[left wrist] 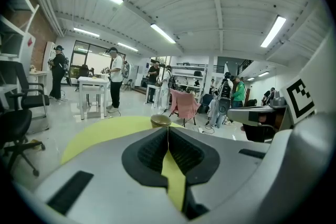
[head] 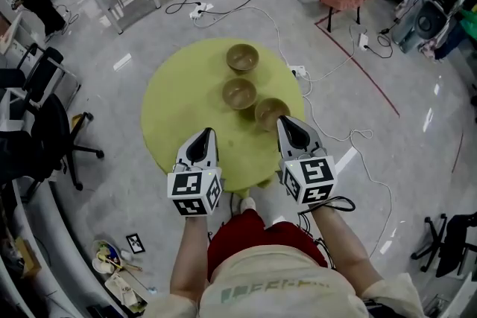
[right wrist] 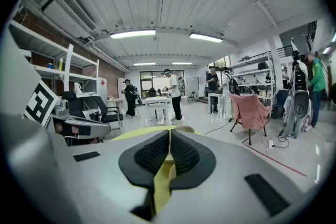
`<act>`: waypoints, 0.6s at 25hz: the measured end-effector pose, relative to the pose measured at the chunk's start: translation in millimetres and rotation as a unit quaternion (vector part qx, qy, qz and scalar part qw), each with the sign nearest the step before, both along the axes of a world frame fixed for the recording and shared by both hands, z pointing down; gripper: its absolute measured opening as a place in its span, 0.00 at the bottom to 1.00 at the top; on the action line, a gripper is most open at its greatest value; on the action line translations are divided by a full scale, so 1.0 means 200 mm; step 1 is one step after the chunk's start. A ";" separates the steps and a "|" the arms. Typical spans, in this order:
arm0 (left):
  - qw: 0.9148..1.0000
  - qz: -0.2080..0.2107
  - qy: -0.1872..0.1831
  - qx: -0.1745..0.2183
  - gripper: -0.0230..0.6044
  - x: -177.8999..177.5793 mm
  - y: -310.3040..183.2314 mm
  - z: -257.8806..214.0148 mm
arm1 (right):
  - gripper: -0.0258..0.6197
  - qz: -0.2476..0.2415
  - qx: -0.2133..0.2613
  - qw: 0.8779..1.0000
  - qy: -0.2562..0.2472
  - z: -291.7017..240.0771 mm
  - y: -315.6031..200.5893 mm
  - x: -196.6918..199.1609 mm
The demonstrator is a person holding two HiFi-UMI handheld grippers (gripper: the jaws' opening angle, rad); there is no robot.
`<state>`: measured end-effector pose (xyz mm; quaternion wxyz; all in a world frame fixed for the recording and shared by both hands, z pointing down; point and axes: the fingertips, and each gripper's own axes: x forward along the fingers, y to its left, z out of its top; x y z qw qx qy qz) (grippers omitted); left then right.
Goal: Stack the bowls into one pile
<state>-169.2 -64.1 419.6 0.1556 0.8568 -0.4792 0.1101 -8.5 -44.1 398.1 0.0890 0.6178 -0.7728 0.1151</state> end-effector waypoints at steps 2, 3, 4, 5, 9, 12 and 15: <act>1.000 0.002 -0.001 -0.001 0.07 -0.01 -0.02 0.00 | 0.10 0.004 -0.001 1.000 0.001 -0.01 -0.02 -0.01; 1.000 0.003 0.000 -0.002 0.07 -0.02 -0.03 0.01 | 0.10 0.006 0.000 1.000 0.002 -0.01 -0.02 -0.01; 1.000 0.005 0.001 -0.003 0.07 -0.02 -0.04 0.01 | 0.10 0.008 0.000 1.000 0.003 -0.01 -0.03 -0.02; 1.000 0.007 0.002 -0.004 0.07 -0.02 -0.05 0.02 | 0.10 0.010 0.000 1.000 0.005 -0.01 -0.03 -0.02; 1.000 0.013 0.001 -0.005 0.07 -0.01 -0.07 0.04 | 0.10 0.020 -0.003 1.000 0.009 0.00 -0.02 0.01; 1.000 0.017 -0.002 -0.004 0.07 0.03 -0.09 0.05 | 0.10 0.029 -0.004 1.000 0.011 0.00 -0.02 0.06; 1.000 0.019 -0.002 -0.006 0.07 0.07 -0.11 0.05 | 0.10 0.033 -0.006 0.999 0.012 0.01 -0.02 0.10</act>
